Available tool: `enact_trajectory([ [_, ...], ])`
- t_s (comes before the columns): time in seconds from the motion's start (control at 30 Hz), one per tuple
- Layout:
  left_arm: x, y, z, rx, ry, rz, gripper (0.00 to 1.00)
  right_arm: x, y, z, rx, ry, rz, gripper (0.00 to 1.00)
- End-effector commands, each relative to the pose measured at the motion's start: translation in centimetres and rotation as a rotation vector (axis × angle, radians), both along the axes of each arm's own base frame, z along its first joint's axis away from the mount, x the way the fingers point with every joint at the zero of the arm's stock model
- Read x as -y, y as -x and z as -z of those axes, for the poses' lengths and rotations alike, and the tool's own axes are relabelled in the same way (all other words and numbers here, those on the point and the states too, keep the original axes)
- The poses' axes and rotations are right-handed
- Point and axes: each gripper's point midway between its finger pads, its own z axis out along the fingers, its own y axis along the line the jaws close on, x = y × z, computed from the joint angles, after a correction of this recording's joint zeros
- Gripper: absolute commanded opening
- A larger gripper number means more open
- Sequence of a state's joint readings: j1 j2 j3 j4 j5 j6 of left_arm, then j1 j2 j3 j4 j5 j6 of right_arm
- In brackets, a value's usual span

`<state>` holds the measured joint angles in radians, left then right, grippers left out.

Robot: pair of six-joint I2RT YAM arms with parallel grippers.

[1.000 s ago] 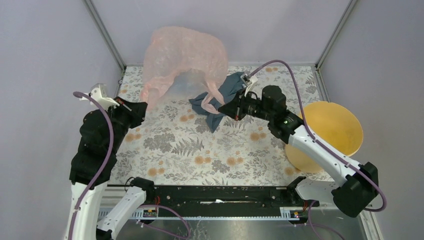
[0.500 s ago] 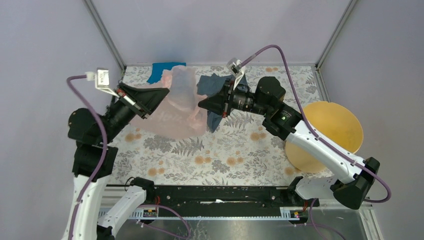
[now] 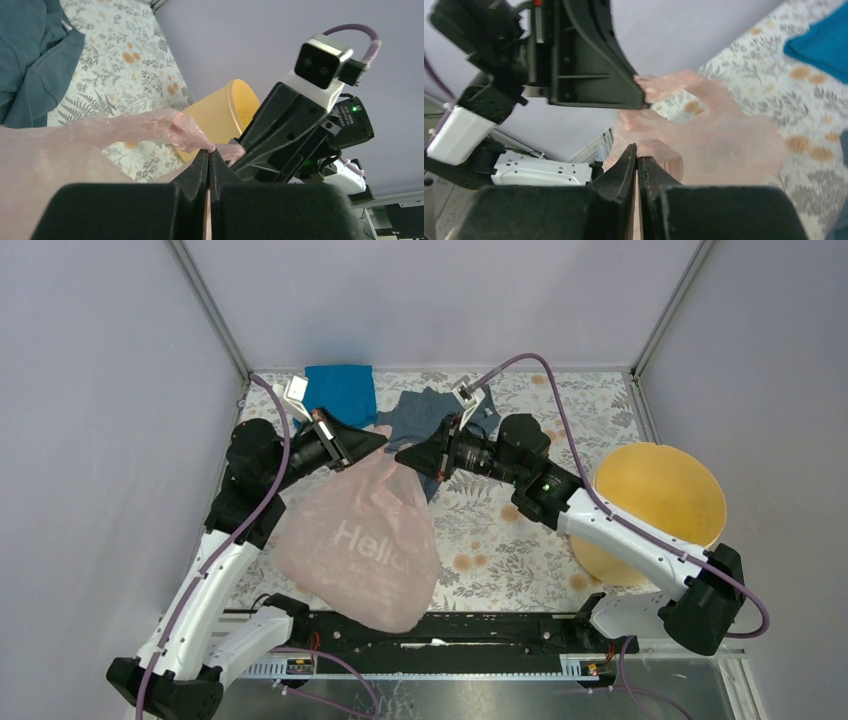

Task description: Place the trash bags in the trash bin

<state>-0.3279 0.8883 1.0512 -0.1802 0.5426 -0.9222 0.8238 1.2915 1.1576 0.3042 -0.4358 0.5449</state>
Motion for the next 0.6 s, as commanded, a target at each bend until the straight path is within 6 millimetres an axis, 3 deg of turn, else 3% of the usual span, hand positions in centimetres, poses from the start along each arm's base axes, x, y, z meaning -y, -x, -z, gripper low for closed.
enact_trajectory([
  [0.0, 0.5, 0.0, 0.0, 0.02, 0.026, 0.014, 0.0, 1.3, -1.3, -0.7, -0.069, -0.12, 0.131, 0.08],
  [0.13, 1.1, -0.2, 1.5, -0.02, 0.028, 0.047, 0.0, 1.2, -1.2, -0.7, -0.079, -0.187, 0.118, 0.15],
  [0.27, 1.6, -0.4, 2.4, -0.047, 0.033, 0.07, 0.0, 0.6, -0.1, -0.9, -0.023, -0.218, 0.037, 0.3],
  [0.57, 2.0, -1.2, 2.6, -0.075, 0.037, 0.072, 0.0, -0.7, -1.1, 1.9, 0.035, -0.11, 0.027, 0.55],
])
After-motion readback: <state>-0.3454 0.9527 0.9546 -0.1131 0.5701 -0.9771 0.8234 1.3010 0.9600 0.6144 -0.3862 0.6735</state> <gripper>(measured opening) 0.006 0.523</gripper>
